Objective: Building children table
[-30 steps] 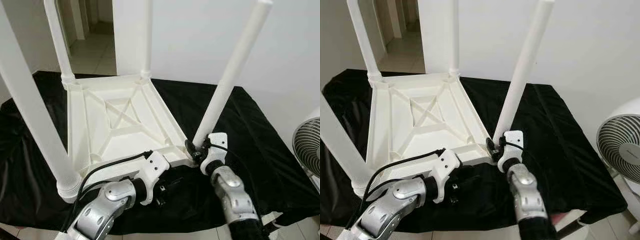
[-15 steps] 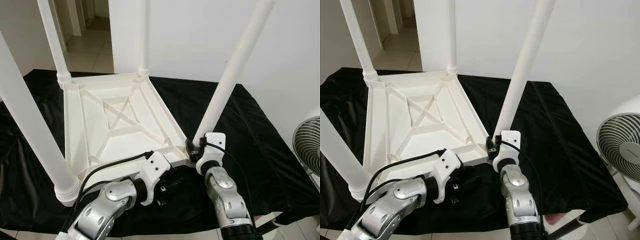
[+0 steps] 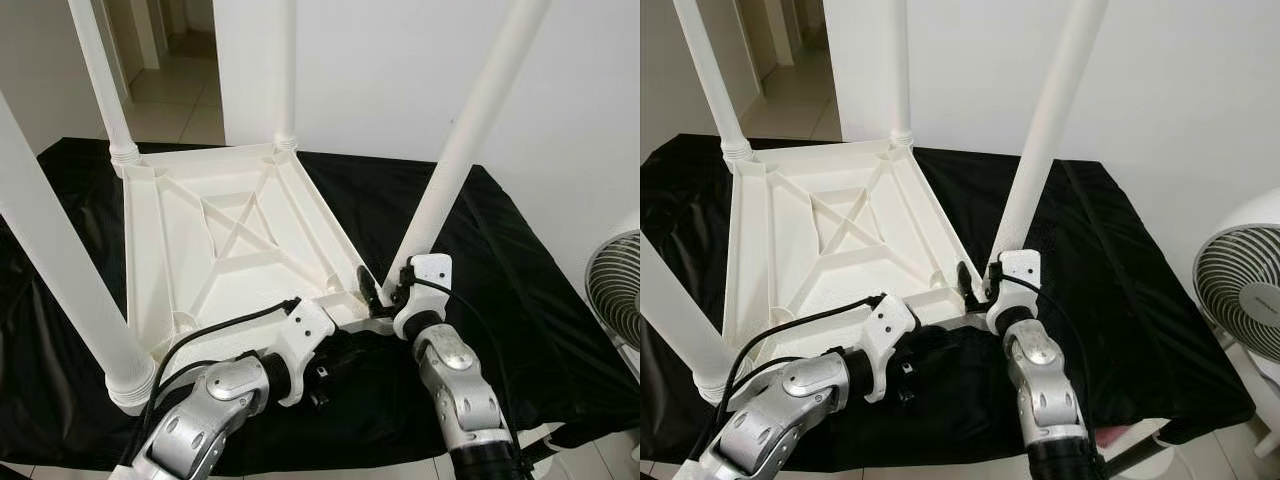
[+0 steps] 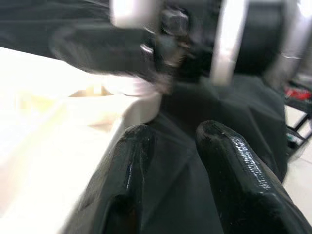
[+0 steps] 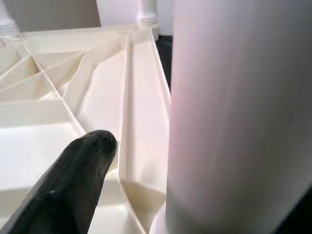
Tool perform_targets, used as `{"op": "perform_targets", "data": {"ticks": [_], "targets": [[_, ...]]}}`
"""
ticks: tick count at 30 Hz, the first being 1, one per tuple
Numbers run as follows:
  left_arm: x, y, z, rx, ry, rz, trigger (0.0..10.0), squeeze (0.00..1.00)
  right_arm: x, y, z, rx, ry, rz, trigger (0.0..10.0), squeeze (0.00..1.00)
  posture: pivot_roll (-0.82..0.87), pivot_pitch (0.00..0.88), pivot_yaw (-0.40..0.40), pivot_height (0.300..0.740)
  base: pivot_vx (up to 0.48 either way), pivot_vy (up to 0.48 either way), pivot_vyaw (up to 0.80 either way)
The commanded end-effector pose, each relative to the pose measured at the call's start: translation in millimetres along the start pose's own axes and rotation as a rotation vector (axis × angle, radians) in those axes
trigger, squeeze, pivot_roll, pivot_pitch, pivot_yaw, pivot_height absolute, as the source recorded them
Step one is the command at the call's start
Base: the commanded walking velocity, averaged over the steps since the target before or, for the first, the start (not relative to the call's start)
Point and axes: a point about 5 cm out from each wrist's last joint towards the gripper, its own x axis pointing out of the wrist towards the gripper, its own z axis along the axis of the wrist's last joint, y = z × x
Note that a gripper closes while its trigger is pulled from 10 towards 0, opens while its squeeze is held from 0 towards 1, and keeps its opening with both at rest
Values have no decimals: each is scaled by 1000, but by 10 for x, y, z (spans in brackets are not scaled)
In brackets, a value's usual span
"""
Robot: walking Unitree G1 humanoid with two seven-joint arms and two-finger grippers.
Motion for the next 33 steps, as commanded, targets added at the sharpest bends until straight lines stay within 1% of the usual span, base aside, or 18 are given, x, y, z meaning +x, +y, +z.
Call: {"op": "perform_targets", "data": {"ticks": [1,3,4,6,7,8,9,10,12,13,15,16,17,20,22,26,30,33], "targets": [[-15,52,-11,5,-4,97,10000,0,-23,23,1,2,-6,22,10000,0,13,46,-63,740,0,0,0],[-76,104,-7,-26,-31,182,10000,0,-39,28,-4,-3,-11,39,10000,0,16,49,-61,740,0,0,0],[-76,104,-7,-26,-31,182,10000,0,-39,28,-4,-3,-11,39,10000,0,16,49,-61,740,0,0,0],[-181,86,-41,-51,-35,224,10000,0,-48,20,2,-2,-19,46,10000,0,18,52,-62,740,0,0,0],[-181,86,-41,-51,-35,224,10000,0,-48,20,2,-2,-19,46,10000,0,18,52,-62,740,0,0,0],[-230,75,-69,-57,-26,234,10000,0,-48,12,6,-2,-21,46,10000,0,22,53,-64,740,0,0,0],[-316,74,-120,-63,-3,250,10000,0,-40,-11,17,0,-28,44,10000,0,34,57,-70,740,0,0,0],[-316,74,-120,-63,-3,250,10000,0,-40,-11,17,0,-28,44,10000,0,34,57,-70,740,0,0,0],[-430,80,-182,-67,27,272,10000,0,-30,-46,38,2,-38,42,10000,0,46,61,-78,740,0,0,0],[-430,80,-182,-67,27,272,10000,0,-30,-46,38,2,-38,42,10000,0,46,61,-78,740,0,0,0],[-547,101,-229,-63,59,277,10000,0,1,-78,79,0,-56,48,10000,0,51,62,-82,740,0,0,0],[-599,96,-248,-65,79,258,10000,0,21,-94,100,-6,-63,53,10000,0,55,67,-86,740,0,0,0],[-599,96,-248,-65,79,258,10000,0,21,-94,100,-6,-63,53,10000,0,55,67,-86,740,0,0,0],[-696,50,-310,-59,143,189,10000,0,64,-131,140,-29,-74,61,10000,0,55,70,-86,740,0,0,0],[-719,43,-323,-55,154,177,10000,0,76,-144,151,-37,-77,63,10000,0,55,70,-86,740,0,0,0],[-815,11,-374,-72,202,119,10000,0,102,-211,187,-43,-90,45,10000,0,49,73,-80,740,0,0,0],[-848,4,-373,-70,209,100,10000,0,105,-223,183,-44,-92,40,10000,0,50,74,-76,740,0,0,0],[-876,98,-428,-40,243,146,10000,0,102,-199,173,-37,-96,47,10000,0,48,74,-71,740,0,0,0]]}}
